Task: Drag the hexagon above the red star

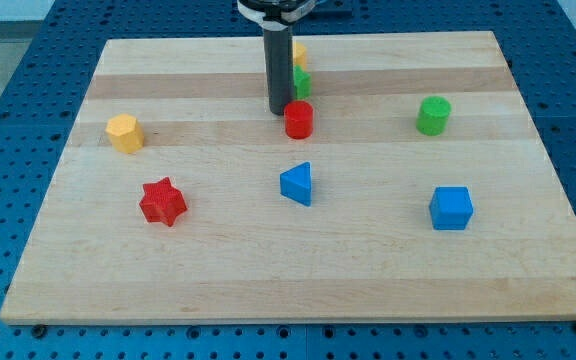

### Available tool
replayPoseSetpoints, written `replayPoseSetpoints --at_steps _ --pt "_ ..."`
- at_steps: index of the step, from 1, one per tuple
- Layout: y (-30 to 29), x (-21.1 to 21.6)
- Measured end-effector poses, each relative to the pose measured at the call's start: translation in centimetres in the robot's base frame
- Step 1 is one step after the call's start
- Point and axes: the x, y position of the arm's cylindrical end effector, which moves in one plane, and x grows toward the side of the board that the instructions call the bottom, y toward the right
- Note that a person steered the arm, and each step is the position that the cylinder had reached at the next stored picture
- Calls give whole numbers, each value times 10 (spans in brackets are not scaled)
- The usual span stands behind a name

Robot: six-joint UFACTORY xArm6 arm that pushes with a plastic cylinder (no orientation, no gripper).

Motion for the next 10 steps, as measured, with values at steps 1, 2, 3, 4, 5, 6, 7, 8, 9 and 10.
replayPoseSetpoints --at_steps 1,2,3,4,5,6,7,8,9,10 --pt "0 0" --pt "-18 0" --pt "-54 -8" --pt "-102 -11" --pt "-157 -11" --pt "-215 -11" --pt "-257 -9" --pt "-256 40" --pt "-244 34" --pt "-201 28"
